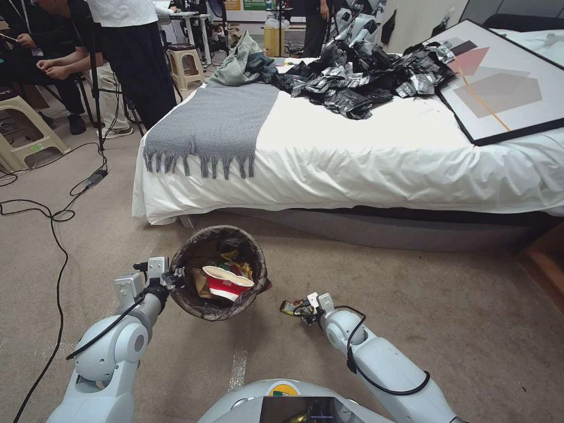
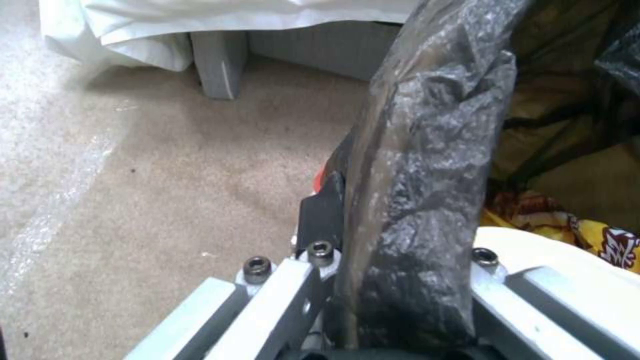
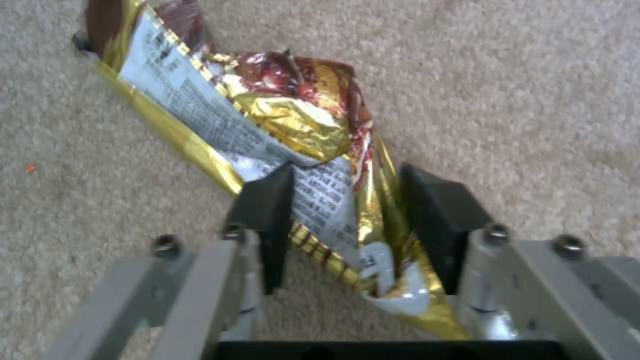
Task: Pick up the trash bin, then pick up the garbage from the floor and place it into the trash bin.
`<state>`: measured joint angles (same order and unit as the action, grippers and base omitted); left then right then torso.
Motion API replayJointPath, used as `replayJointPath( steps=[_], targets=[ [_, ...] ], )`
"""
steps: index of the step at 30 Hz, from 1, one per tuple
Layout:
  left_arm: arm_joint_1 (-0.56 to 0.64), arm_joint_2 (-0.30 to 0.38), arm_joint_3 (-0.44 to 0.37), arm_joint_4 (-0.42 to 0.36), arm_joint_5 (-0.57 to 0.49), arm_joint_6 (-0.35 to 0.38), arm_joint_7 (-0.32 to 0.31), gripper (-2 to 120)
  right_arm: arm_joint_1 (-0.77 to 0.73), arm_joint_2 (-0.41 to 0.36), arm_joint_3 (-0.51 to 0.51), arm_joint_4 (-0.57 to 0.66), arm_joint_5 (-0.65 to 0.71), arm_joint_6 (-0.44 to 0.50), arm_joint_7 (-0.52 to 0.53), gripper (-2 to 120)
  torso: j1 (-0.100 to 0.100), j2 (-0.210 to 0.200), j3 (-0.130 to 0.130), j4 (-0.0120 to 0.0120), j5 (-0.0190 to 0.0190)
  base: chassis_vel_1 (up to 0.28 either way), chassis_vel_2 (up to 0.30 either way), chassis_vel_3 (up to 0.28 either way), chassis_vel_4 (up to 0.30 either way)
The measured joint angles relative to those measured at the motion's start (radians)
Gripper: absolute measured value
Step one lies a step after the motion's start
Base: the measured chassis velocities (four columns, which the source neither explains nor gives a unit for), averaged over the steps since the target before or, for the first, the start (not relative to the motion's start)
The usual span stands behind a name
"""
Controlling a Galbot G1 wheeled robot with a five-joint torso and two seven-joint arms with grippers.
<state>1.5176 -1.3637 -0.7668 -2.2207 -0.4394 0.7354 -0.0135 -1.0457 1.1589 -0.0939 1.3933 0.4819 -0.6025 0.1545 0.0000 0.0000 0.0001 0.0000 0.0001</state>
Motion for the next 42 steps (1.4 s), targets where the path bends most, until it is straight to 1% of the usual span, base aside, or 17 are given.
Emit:
replayJointPath(
  steps=[1, 3, 4, 6, 8, 10, 11, 30, 33, 34, 35, 37, 38, 39, 40, 41, 42],
  targets=[
    [0.000, 0.000, 0.000, 0.000, 0.000, 0.000, 0.000, 0, 0.000, 0.000, 0.000, 0.000, 0.000, 0.000, 0.000, 39, 0.000, 0.000, 0.000, 0.0000, 0.0000, 0.000, 0.000, 0.000, 0.000],
    [0.000, -0.001, 0.000, 0.000, 0.000, 0.000, 0.000, 0, -0.005, -0.003, 0.011, 0.009, 0.001, 0.005, 0.001, 30, 0.000, 0.000, 0.000, 0.0000, 0.0000, 0.000, 0.000, 0.000, 0.000],
    [0.000, -0.001, 0.000, 0.000, 0.000, 0.000, 0.000, 0, -0.005, -0.003, 0.011, 0.009, 0.001, 0.005, 0.001, 30, 0.000, 0.000, 0.000, 0.0000, 0.0000, 0.000, 0.000, 0.000, 0.000],
    [0.000, -0.001, 0.001, 0.000, 0.000, 0.000, 0.000, 0, -0.008, -0.005, 0.018, 0.014, 0.001, 0.009, 0.003, 19, 0.000, 0.000, 0.000, 0.0000, 0.0000, 0.000, 0.000, 0.000, 0.000],
    [0.000, -0.001, 0.001, 0.000, 0.000, 0.000, 0.000, 0, -0.009, -0.007, 0.021, 0.017, 0.001, 0.011, 0.003, 18, 0.000, 0.000, 0.000, 0.0001, 0.0000, 0.000, 0.000, 0.000, 0.000],
    [0.000, -0.001, 0.001, 0.001, 0.000, 0.000, 0.000, 0, -0.011, -0.009, 0.026, 0.022, 0.001, 0.015, 0.004, 13, 0.000, 0.000, 0.000, 0.0001, 0.0000, 0.000, 0.000, 0.000, 0.000],
    [0.000, -0.001, 0.001, 0.001, 0.000, 0.000, 0.000, 0, -0.012, -0.010, 0.029, 0.024, 0.002, 0.017, 0.004, 0, 0.000, 0.000, 0.000, 0.0000, 0.0000, 0.000, 0.000, 0.000, 0.000],
    [0.003, -0.002, 0.003, 0.001, 0.004, 0.000, 0.001, 0, -0.040, 0.011, 0.094, 0.069, 0.024, 0.036, 0.019, 0, 0.000, 0.000, 0.000, 0.0001, -0.0001, 0.000, 0.000, 0.000, 0.000],
    [0.000, 0.002, 0.004, 0.000, 0.003, 0.000, 0.000, 0, -0.086, 0.016, 0.200, 0.179, 0.035, 0.036, 0.033, 0, 0.000, 0.000, 0.000, 0.0001, -0.0001, 0.000, 0.000, 0.000, 0.000],
    [0.000, 0.002, 0.004, 0.000, 0.003, 0.000, 0.000, 0, -0.086, 0.016, 0.200, 0.179, 0.035, 0.036, 0.033, 0, 0.000, 0.000, 0.000, 0.0001, -0.0001, 0.000, 0.000, 0.000, 0.000],
    [0.000, 0.002, 0.006, 0.000, 0.003, 0.000, 0.000, 0, -0.105, 0.017, 0.241, 0.231, 0.029, 0.036, 0.034, 0, 0.000, 0.000, 0.000, -0.0001, 0.0000, 0.000, 0.000, 0.000, 0.000],
    [0.000, 0.001, 0.017, -0.001, 0.005, 0.000, 0.000, 0, -0.162, 0.004, 0.353, 0.425, 0.009, 0.028, 0.043, 0, 0.000, 0.000, 0.000, -0.0001, -0.0001, 0.000, 0.000, 0.000, 0.000],
    [0.000, 0.001, 0.017, -0.001, 0.005, 0.000, 0.000, 0, -0.162, 0.004, 0.353, 0.425, 0.009, 0.028, 0.043, 0, 0.000, 0.000, 0.000, -0.0001, -0.0001, 0.000, 0.000, 0.000, 0.000],
    [0.000, 0.000, 0.023, 0.000, 0.009, 0.000, 0.000, 0, -0.173, -0.002, 0.378, 0.496, 0.013, 0.018, 0.052, 0, 0.000, 0.000, 0.000, -0.0003, -0.0002, 0.000, 0.000, 0.000, 0.000],
    [0.000, -0.004, 0.031, 0.002, 0.018, 0.000, 0.002, 0, -0.177, -0.017, 0.389, 0.615, 0.051, -0.007, 0.075, 0, 0.000, 0.000, 0.000, -0.0002, -0.0001, 0.000, 0.000, 0.000, 0.000],
    [0.000, -0.004, 0.031, 0.002, 0.018, 0.000, 0.002, 0, -0.177, -0.017, 0.389, 0.615, 0.051, -0.007, 0.075, 0, 0.000, 0.000, 0.000, -0.0002, -0.0001, 0.000, 0.000, 0.000, 0.000],
    [0.001, -0.005, 0.034, 0.002, 0.022, 0.000, 0.003, 0, -0.166, -0.032, 0.382, 0.684, 0.083, -0.027, 0.092, 0, 0.000, 0.000, 0.000, 0.0000, -0.0003, 0.000, 0.000, 0.000, 0.000]
  ],
)
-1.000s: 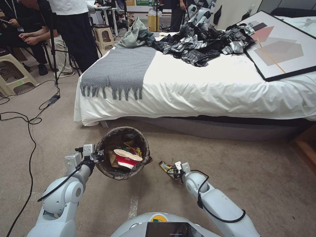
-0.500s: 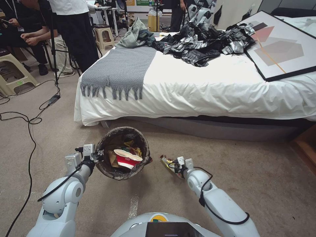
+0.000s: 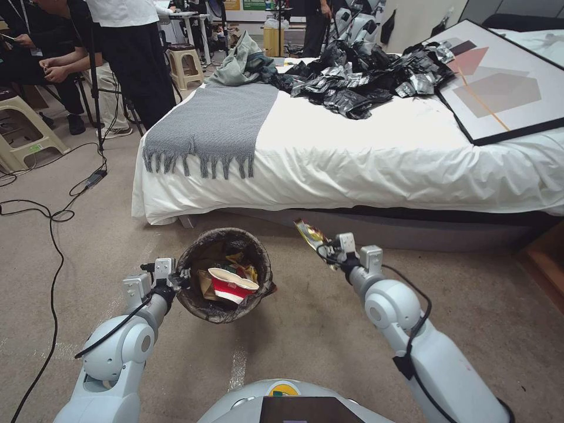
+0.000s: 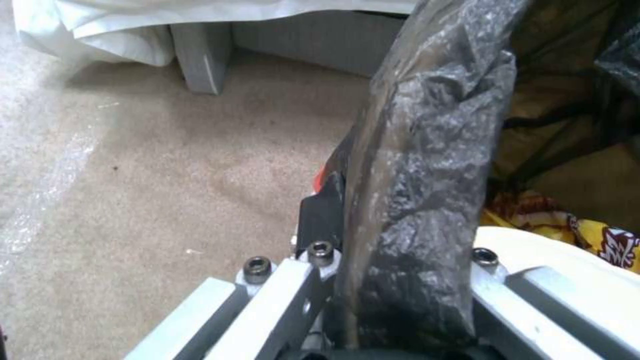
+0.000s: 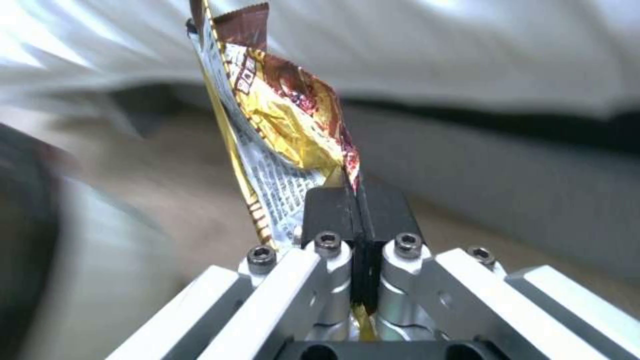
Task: Pick up the trash bin, then pick up the garbage from the floor and place it into the trash bin.
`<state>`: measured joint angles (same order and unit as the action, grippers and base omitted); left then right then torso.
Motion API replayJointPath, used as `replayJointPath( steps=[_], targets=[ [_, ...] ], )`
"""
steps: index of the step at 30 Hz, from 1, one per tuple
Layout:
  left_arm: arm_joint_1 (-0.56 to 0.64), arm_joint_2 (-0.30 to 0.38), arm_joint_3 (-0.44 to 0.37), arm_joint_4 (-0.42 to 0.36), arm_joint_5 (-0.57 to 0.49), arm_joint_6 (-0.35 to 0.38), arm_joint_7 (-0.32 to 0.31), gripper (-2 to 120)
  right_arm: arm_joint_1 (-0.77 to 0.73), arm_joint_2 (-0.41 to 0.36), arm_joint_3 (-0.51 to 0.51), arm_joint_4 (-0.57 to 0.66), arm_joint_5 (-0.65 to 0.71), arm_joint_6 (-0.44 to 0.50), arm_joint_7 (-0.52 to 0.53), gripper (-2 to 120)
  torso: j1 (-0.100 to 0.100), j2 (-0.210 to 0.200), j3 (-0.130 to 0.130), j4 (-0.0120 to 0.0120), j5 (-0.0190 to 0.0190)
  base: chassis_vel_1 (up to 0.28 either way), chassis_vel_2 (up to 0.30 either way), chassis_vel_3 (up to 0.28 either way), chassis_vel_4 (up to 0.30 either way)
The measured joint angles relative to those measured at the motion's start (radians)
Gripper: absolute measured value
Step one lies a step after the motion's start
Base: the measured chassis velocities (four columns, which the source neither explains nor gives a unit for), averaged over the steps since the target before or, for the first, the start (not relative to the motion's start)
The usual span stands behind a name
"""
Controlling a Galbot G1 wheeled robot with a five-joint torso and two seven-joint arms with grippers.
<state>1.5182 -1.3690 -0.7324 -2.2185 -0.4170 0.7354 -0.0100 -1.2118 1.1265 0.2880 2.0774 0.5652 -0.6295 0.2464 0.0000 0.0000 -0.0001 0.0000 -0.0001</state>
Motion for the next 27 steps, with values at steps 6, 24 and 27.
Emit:
replayJointPath(
  steps=[6, 24, 27],
  targets=[
    [0.002, -0.004, 0.000, -0.002, 0.010, 0.000, 0.005, 0, 0.114, -0.081, -0.070, 0.180, 0.147, -0.059, 0.048, 0, 0.000, 0.000, 0.000, 0.0000, 0.0002, 0.000, 0.000, 0.000, 0.000],
    [-0.001, -0.030, -0.004, 0.023, 0.034, 0.000, 0.020, 0, 0.468, -0.163, -0.465, 0.060, 0.340, -0.105, 0.006, 0, 0.000, 0.000, 0.000, 0.0000, 0.0001, 0.000, 0.000, 0.000, 0.000],
    [-0.005, -0.029, -0.004, 0.025, 0.034, 0.000, 0.020, 0, 0.480, -0.143, -0.523, 0.009, 0.317, -0.100, 0.005, 0, 0.000, 0.000, 0.000, -0.0001, 0.0000, 0.000, 0.000, 0.000, 0.000]
  ],
)
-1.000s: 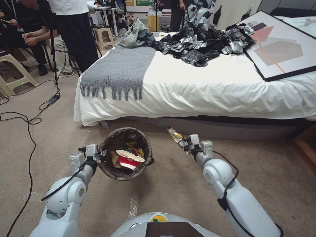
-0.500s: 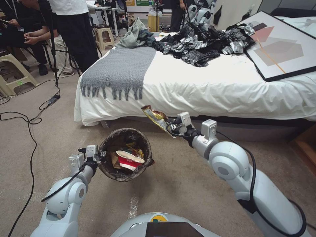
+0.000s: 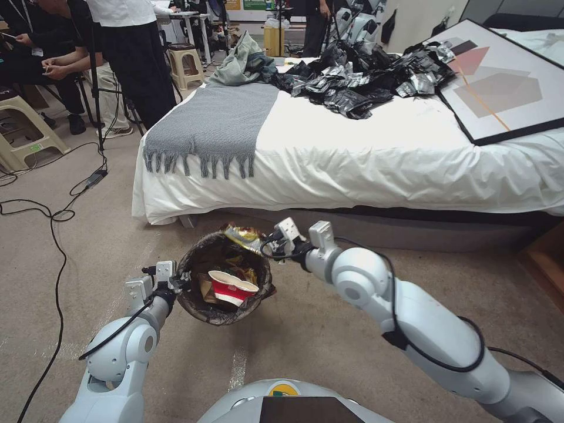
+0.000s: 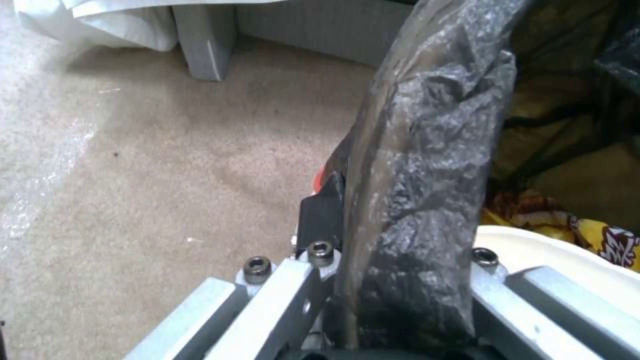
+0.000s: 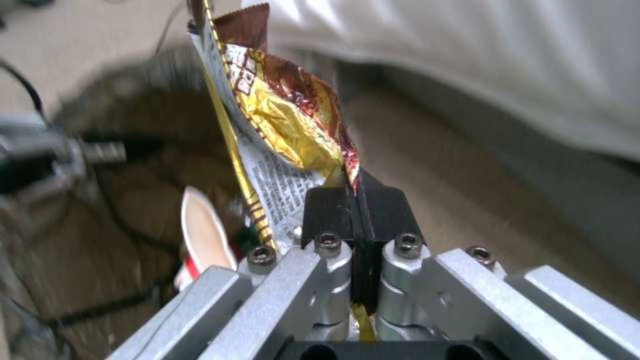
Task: Pick up the trash bin, then pick up the garbage from the floor and place it into the trash bin.
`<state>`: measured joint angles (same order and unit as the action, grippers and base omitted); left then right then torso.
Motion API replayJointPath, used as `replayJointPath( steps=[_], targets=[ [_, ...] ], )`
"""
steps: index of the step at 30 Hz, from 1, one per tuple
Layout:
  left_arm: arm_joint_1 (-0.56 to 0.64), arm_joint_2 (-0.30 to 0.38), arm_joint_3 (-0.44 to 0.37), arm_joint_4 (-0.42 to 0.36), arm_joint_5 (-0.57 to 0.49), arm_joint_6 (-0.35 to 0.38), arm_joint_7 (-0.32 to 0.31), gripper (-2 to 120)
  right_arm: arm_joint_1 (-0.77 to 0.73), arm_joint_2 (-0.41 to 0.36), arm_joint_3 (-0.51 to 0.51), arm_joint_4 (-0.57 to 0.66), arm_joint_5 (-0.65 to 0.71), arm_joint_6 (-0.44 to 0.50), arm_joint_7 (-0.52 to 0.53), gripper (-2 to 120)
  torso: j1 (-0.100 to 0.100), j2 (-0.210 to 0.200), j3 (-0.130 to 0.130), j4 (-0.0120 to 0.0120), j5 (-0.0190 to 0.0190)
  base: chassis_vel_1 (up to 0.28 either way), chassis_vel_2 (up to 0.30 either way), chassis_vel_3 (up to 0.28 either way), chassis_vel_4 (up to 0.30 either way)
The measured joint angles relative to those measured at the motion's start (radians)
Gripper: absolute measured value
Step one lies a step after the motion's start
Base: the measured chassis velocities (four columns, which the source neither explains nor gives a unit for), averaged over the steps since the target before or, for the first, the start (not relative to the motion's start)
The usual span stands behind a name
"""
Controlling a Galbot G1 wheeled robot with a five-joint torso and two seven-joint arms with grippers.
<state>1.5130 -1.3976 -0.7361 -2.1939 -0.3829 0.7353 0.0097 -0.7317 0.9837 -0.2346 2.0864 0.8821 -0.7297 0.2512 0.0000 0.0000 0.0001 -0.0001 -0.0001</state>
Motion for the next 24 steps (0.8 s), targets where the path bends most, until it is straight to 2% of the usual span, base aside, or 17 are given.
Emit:
replayJointPath(
  steps=[5, 11, 15, 21, 23, 24],
  targets=[
    [0.000, 0.002, -0.002, 0.005, 0.000, 0.000, 0.001, 0, 0.031, 0.051, -0.092, -0.104, -0.036, 0.010, 0.001, 0, 0.000, 0.000, 0.000, 0.0002, 0.0000, 0.000, 0.000, 0.000, 0.000],
    [0.001, 0.001, -0.004, 0.011, 0.001, 0.000, 0.003, 0, 0.060, 0.111, -0.147, -0.182, -0.041, 0.013, 0.013, 0, 0.000, 0.000, 0.000, 0.0001, -0.0001, 0.000, 0.000, 0.000, 0.000],
    [0.000, -0.002, -0.004, 0.011, 0.002, 0.000, 0.004, 0, 0.080, 0.139, -0.181, -0.202, -0.040, 0.011, 0.023, 0, 0.000, 0.000, 0.000, 0.0003, -0.0001, 0.000, 0.000, 0.000, 0.000],
    [0.000, -0.002, -0.005, 0.011, 0.002, 0.000, 0.004, 0, 0.091, 0.138, -0.192, -0.201, -0.035, 0.004, 0.027, -2, 0.000, 0.000, 0.000, 0.0003, -0.0001, 0.000, 0.000, 0.000, 0.000],
    [0.000, -0.002, -0.007, 0.011, 0.002, 0.000, 0.005, 0, 0.093, 0.134, -0.192, -0.196, -0.027, 0.000, 0.029, 11, 0.000, 0.000, 0.000, 0.0002, 0.0000, 0.000, 0.000, 0.000, 0.000],
    [0.000, -0.002, -0.007, 0.011, 0.002, 0.000, 0.005, 0, 0.093, 0.134, -0.192, -0.196, -0.027, 0.000, 0.029, 11, 0.000, 0.000, 0.000, 0.0002, 0.0000, 0.000, 0.000, 0.000, 0.000]
  ],
)
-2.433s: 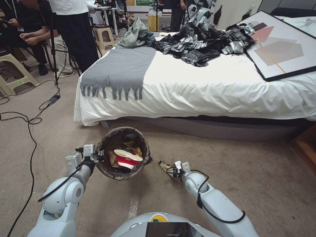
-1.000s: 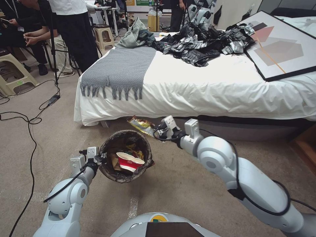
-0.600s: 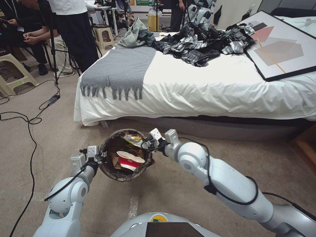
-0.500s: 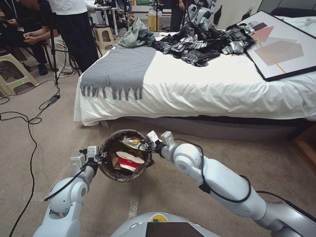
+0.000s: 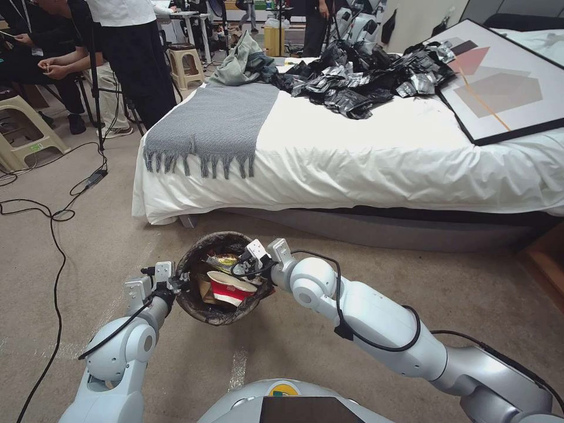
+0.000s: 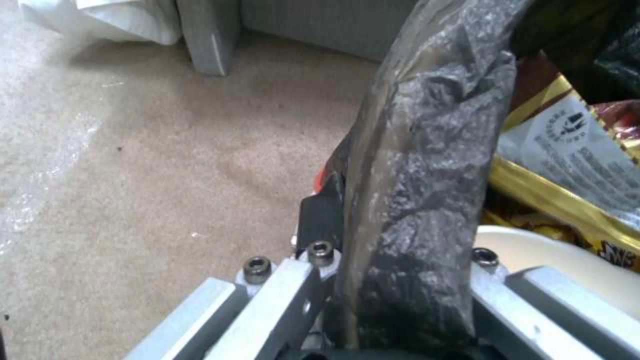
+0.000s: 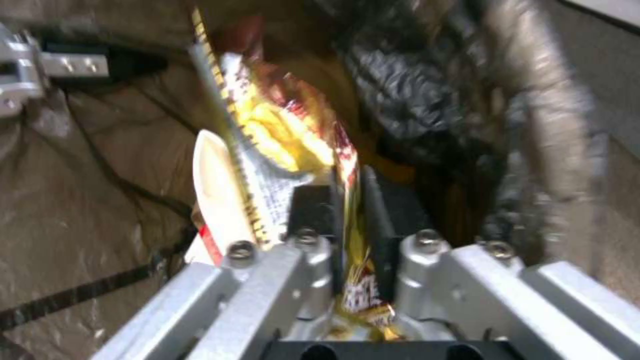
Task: Pick up the trash bin, then pick up the garbage from the floor and place it into the trash bin.
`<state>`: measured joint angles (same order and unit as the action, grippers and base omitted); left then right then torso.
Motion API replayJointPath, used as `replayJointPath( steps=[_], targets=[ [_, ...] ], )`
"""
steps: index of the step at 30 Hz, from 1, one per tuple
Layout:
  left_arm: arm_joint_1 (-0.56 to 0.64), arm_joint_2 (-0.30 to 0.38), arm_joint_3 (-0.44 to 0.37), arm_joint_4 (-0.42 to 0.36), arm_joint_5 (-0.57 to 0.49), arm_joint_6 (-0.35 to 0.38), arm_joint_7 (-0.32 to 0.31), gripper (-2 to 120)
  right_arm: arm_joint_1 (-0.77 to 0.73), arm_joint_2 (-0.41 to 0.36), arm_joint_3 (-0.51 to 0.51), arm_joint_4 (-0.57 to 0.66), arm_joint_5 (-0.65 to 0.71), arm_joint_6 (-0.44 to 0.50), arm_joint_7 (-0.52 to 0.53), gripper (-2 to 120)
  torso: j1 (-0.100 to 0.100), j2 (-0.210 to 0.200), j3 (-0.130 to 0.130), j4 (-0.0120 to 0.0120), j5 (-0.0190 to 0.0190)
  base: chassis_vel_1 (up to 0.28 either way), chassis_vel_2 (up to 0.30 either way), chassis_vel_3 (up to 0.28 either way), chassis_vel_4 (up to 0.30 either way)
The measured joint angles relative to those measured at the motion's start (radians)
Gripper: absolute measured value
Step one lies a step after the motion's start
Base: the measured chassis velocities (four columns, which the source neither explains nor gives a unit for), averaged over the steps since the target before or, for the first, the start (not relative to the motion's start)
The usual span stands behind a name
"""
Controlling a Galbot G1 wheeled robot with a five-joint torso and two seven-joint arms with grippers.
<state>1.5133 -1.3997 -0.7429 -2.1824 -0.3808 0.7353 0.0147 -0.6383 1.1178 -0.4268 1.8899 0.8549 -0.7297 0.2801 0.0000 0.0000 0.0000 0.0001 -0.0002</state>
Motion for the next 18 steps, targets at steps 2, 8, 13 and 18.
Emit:
replayJointPath(
  steps=[2, 8, 13, 18],
  targets=[
    [0.000, 0.001, -0.002, 0.000, 0.000, 0.000, 0.001, 0, 0.001, -0.010, 0.004, 0.012, 0.014, -0.002, 0.002, 23, 0.000, 0.000, 0.000, -0.0001, 0.0000, 0.000, 0.000, 0.000, 0.000],
    [-0.002, 0.000, 0.003, 0.006, 0.002, 0.000, 0.002, 0, 0.001, -0.026, 0.046, 0.051, 0.050, 0.006, 0.016, 45, 0.000, 0.000, 0.000, -0.0002, 0.0001, 0.000, 0.000, 0.000, 0.000],
    [-0.002, 0.002, 0.001, 0.005, 0.003, 0.000, 0.002, 0, 0.002, -0.055, 0.116, 0.112, 0.081, 0.017, 0.026, 62, 0.000, 0.000, 0.000, -0.0002, 0.0003, 0.000, 0.000, 0.000, 0.000],
    [-0.002, 0.003, 0.000, 0.005, 0.004, 0.000, 0.003, 0, 0.003, -0.113, 0.190, 0.195, 0.115, 0.034, 0.044, 78, 0.000, 0.000, 0.000, -0.0002, 0.0003, 0.000, 0.000, 0.000, 0.000]
  ],
)
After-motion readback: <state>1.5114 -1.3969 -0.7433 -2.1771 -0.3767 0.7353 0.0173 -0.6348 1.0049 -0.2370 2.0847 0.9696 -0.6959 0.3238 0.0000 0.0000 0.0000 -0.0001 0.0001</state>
